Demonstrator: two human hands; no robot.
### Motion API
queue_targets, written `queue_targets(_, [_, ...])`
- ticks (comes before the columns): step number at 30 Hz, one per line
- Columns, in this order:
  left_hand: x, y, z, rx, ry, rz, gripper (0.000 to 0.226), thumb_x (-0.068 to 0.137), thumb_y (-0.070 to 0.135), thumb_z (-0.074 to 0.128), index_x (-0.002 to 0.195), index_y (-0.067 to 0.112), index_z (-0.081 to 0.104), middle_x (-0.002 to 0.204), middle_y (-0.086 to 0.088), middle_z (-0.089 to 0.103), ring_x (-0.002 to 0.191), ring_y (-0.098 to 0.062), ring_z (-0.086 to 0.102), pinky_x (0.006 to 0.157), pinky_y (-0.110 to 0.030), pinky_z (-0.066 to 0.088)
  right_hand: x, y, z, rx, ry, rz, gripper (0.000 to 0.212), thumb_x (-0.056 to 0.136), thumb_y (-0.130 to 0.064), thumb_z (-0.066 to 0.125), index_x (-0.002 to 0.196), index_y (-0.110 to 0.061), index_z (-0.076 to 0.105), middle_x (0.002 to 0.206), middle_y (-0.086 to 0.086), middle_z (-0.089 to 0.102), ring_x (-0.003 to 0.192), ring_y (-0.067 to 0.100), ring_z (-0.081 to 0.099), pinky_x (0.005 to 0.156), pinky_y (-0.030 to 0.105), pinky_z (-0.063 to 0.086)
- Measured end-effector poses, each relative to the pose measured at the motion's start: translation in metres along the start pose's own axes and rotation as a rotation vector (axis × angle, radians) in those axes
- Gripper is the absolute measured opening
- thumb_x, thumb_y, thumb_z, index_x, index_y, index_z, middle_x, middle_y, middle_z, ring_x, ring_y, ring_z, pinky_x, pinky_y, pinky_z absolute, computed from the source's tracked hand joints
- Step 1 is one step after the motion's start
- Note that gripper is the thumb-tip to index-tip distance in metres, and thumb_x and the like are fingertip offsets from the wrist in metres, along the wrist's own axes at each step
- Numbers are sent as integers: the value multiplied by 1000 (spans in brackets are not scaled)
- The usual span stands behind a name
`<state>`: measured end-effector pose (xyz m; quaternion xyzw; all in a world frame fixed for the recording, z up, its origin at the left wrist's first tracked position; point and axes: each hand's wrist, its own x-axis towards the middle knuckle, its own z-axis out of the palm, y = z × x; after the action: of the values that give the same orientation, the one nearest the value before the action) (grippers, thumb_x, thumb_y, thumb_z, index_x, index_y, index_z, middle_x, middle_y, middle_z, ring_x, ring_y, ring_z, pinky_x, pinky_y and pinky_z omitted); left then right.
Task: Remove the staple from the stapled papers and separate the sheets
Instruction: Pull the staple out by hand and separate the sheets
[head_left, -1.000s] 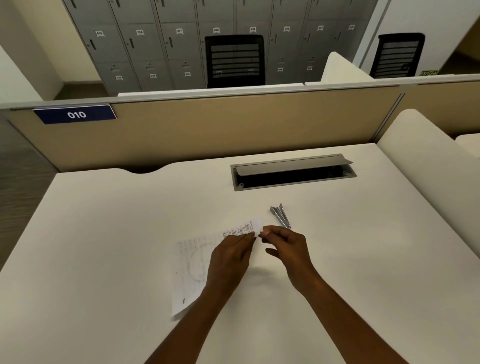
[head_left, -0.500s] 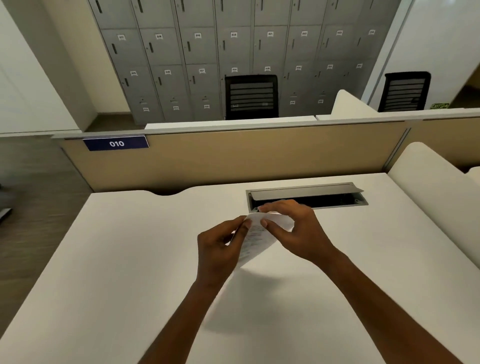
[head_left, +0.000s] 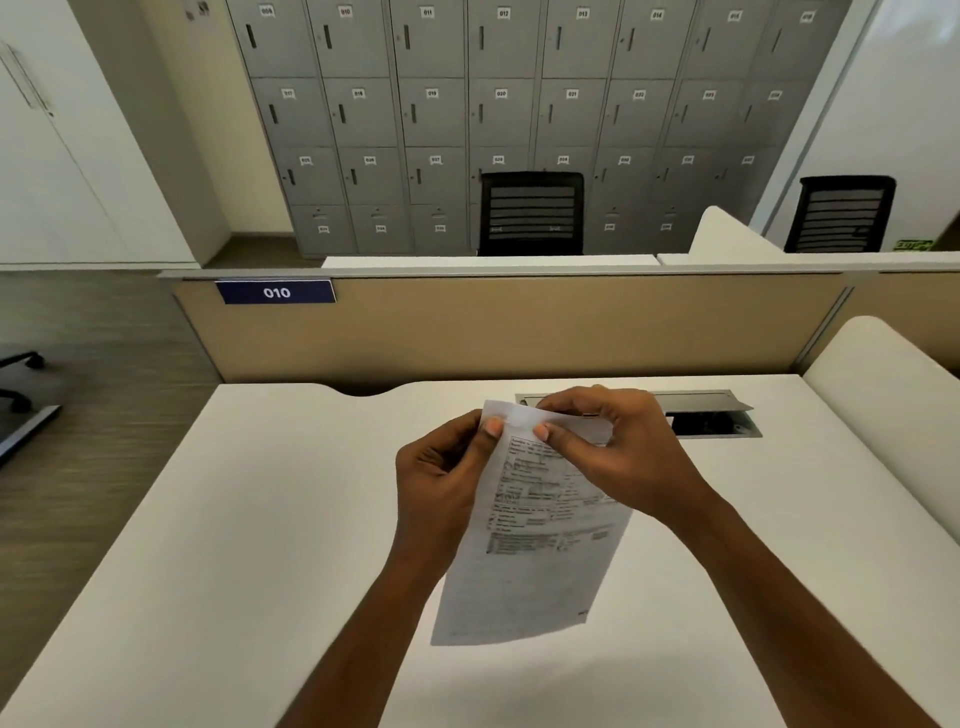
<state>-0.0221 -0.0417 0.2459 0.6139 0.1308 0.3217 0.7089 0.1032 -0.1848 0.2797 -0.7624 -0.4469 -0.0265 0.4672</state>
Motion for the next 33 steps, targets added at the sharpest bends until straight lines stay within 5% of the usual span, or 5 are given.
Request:
queue_targets(6, [-6, 6, 8, -60, -63, -29, 19, 97, 16, 65, 103, 21, 82, 98, -9, 80, 91, -30, 77, 81, -46, 63, 8, -17, -1, -30, -17, -31, 20, 87, -37, 75, 98, -21, 78, 91, -12, 75, 84, 11, 70, 73, 33, 57])
queue_targets(14, [-14, 11, 8, -18, -42, -26, 17, 93, 25, 69, 103, 20, 82, 99, -6, 81, 95, -29, 76, 90, -57, 59, -1, -22, -5, 75, -33, 39, 10, 86, -27, 78, 94, -21, 80, 87, -12, 76, 84, 11, 70, 70, 20, 53])
queue_targets(33, [-21, 17, -1, 7, -120, -1, 18, 93, 26, 68, 104, 18, 80, 97, -10, 79, 91, -34, 76, 83, -56, 62, -14, -27, -3, 116, -111, 108, 13, 90, -27, 74, 98, -18, 78, 87, -14, 75, 84, 6, 69, 67, 14, 51])
